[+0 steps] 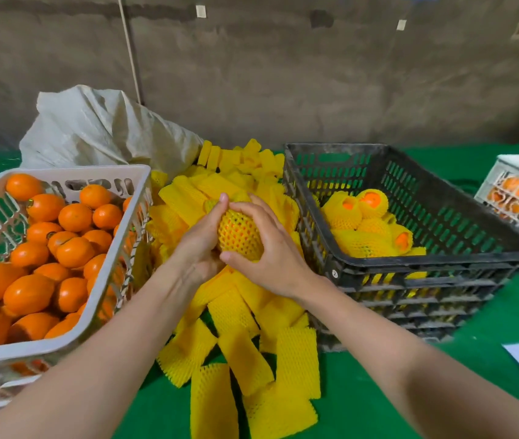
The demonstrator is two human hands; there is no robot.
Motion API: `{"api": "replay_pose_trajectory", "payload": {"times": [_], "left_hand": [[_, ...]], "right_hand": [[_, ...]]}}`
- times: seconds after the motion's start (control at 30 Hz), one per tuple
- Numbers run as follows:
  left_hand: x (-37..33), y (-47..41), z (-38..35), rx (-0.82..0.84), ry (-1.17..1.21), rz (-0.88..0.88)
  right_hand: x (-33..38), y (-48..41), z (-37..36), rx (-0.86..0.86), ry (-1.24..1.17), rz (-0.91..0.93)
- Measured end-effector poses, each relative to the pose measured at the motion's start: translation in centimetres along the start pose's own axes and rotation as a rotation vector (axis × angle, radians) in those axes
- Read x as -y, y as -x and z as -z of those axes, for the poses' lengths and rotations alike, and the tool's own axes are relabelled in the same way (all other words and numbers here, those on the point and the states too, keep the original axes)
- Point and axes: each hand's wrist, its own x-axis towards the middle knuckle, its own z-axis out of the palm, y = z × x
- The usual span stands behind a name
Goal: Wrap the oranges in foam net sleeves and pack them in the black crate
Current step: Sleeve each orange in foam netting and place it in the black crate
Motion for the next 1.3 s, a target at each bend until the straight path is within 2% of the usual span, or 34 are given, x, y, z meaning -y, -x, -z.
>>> {"api": "replay_pose_trajectory", "payload": {"times": [0.1, 0.17, 0.33, 0.43, 0.5, 0.57, 0.63, 0.73, 0.8, 0.97, 1.2, 1.3], "left_hand": [[-0.2, -0.3, -1.9, 0.037, 0.013, -0.065], [-0.3, -0.9, -3.9, -0.007, -0.05, -0.119], [-0.6, -3.1, -10.2, -0.099, -0.271, -0.235], [0.6, -5.0, -13.1, -0.103, -0.248, -0.288], [2.3, -6.7, -14.0, -0.139, -0.446, -0.408], [4.0, -8.3, -14.0, -0.172, -0.916, -0.535], [5.3, -9.4, -14.1, -0.1, -1.36, -0.608], [6.0, -10.0, -14.6, 0.034, -1.681, -0.623], [6.1, -10.4, -14.5, 0.061, -1.728, -0.628], [6.2, -10.4, -14.3, 0.081, -1.749, -0.665], [6.4, -10.1, -14.2, 0.042, -1.672, -0.69], [6.3, -9.6, -13.6, 0.054, -1.512, -0.714]], "right_hand": [[-0.3, -0.4, 1.7, -0.043, 0.055, 0.072], [-0.6, -1.0, 3.5, -0.096, 0.075, 0.077], [-2.1, -2.5, 8.3, -0.37, 0.121, 0.076], [-4.3, -3.6, 11.6, -0.494, 0.151, -0.036], [-6.3, -4.7, 13.8, -0.493, 0.162, -0.198], [-8.6, -6.0, 15.4, -0.422, 0.255, -0.339], [-10.8, -7.1, 16.0, -0.3, 0.383, -0.424], [-13.9, -9.0, 15.4, -0.026, 0.503, -0.501], [-15.8, -10.4, 14.2, 0.127, 0.612, -0.516], [-19.5, -11.9, 11.2, 0.329, 0.801, -0.516], [-19.9, -10.8, 10.9, 0.507, 0.879, -0.536], [-18.5, -10.7, 11.2, 0.445, 0.859, -0.571]]}}
